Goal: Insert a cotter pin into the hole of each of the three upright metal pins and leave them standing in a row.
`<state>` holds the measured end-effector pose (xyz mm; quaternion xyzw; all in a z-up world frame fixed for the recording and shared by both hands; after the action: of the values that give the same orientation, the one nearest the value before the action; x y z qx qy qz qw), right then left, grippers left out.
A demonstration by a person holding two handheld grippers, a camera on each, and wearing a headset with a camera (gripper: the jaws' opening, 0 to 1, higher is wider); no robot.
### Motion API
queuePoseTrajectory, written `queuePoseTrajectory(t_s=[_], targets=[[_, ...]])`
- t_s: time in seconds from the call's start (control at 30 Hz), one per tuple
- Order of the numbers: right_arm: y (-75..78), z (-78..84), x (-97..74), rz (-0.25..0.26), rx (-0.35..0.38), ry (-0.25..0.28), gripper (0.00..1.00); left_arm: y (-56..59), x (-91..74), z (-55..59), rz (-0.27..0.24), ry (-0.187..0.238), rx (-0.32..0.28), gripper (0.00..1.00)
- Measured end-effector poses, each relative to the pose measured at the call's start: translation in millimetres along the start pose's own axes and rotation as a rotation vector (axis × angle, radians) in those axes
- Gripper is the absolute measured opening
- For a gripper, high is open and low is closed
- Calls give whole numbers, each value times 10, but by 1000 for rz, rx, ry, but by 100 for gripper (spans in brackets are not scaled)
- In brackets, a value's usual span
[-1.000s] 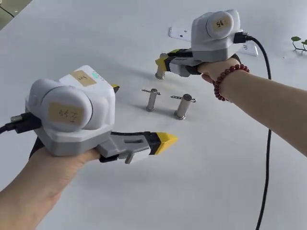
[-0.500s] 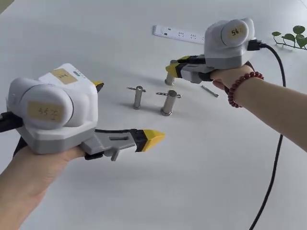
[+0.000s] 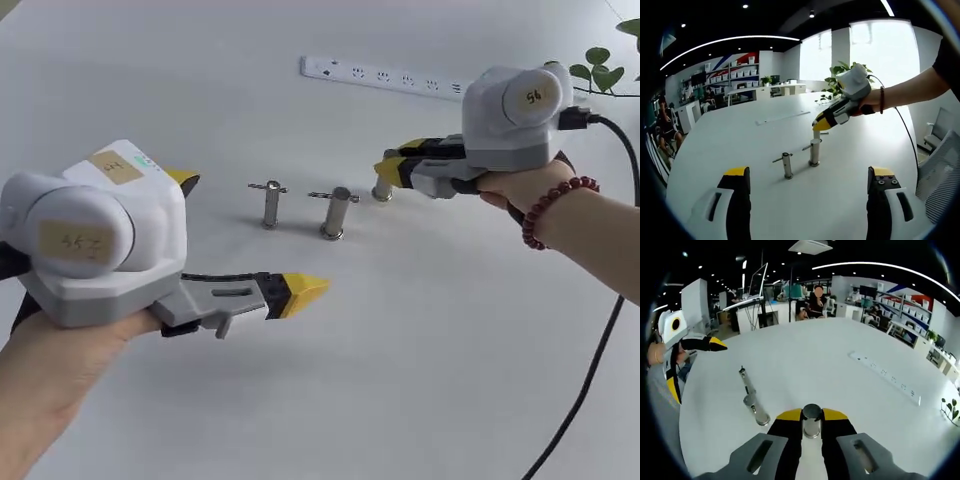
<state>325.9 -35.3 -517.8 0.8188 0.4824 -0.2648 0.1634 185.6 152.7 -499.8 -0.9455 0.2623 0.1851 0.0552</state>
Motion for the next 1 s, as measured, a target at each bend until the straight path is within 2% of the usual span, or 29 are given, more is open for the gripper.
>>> queuePoseTrajectory(t_s=[0.27, 0.43, 0.57, 0.67, 0.8, 1.0], targets=[[-81, 148, -189, -11, -24, -13, 8, 13, -5, -13, 5, 3, -5, 99], [-265, 170, -279, -23, -23, -11, 8, 29, -8, -25, 10, 7, -3, 99], [-479, 151, -327, -50, -34, -2, 8, 20, -23, -50, 5, 16, -5, 99], [-604, 143, -328, -69, -52, -3, 8, 12, -32, -53, 3, 18, -5, 99], [-753, 143, -310, -101, -28, 12, 8, 8, -40, -57, 2, 19, -4, 99], [-954, 164, -263, -129, -53, 11, 8, -2, -45, -54, -2, 17, -5, 98]])
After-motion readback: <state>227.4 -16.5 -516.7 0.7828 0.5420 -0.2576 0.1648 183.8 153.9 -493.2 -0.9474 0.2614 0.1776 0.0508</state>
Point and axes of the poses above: the centre of the closed fingertips' face, and the gripper's own axes: x roughly forward along the fingers, y roughly to its right, z roughly out of its underside, the point moved 6 cm from there along -x, roughly backward along the fingers, and after that the axes turned 6 degrees about -z, right-handed, at the moved point
